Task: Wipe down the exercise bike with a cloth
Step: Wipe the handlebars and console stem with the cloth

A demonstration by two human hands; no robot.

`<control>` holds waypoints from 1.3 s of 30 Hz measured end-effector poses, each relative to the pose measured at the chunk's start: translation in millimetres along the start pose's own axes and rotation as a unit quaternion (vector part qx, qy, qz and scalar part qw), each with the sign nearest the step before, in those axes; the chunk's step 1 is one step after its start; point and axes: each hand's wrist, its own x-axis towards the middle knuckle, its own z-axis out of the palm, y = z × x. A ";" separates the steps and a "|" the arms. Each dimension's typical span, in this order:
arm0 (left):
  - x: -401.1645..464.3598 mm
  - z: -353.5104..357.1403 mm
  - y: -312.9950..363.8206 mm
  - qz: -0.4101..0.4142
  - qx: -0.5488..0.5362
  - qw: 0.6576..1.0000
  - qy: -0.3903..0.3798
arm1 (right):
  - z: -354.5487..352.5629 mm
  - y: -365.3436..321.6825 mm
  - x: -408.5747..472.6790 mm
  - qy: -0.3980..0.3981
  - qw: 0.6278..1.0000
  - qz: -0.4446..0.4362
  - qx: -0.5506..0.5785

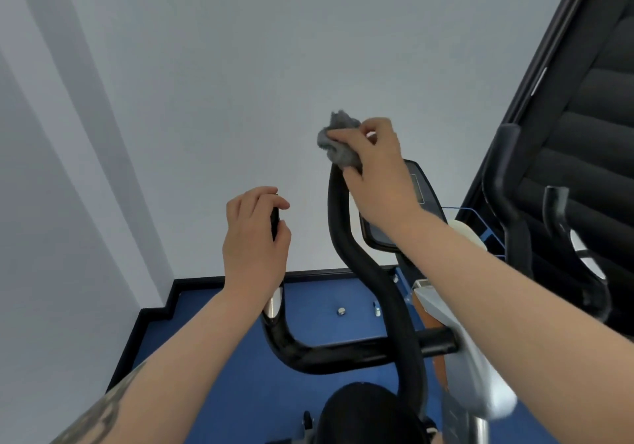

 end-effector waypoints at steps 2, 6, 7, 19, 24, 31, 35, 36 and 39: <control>-0.1 -0.2 0.0 -0.004 0.000 1.000 0.000 | 8.4 7.7 -22.2 -0.044 0.997 0.031 0.063; -0.3 0.3 0.8 -0.002 -0.002 1.000 0.003 | -1.0 7.2 -11.8 0.034 0.985 0.034 0.167; 0.2 0.2 1.1 -0.002 -0.002 1.000 0.004 | -4.2 4.4 -2.7 0.063 0.981 0.025 0.179; 0.0 -0.5 0.5 0.002 0.006 1.000 -0.003 | 1.3 -12.2 -1.5 -0.033 0.999 0.041 -0.014; -0.1 -1.0 0.3 0.002 0.008 1.000 -0.002 | 2.3 -11.5 -24.5 -0.164 0.982 0.091 -0.013; 0.2 -1.4 2.4 -0.008 -0.003 1.000 -0.002 | 1.9 -7.0 -4.5 0.100 0.974 0.070 0.192; -0.3 -1.2 2.3 -0.013 -0.004 1.000 0.001 | 16.6 5.4 -36.9 0.058 0.978 0.085 0.182; -0.1 -1.0 2.1 -0.012 -0.005 1.000 0.001 | 12.3 7.6 -32.1 0.077 0.975 0.078 0.191; 0.0 -0.9 1.6 -0.011 -0.008 1.000 0.002 | 1.1 9.7 -4.0 0.170 0.962 0.055 0.208</control>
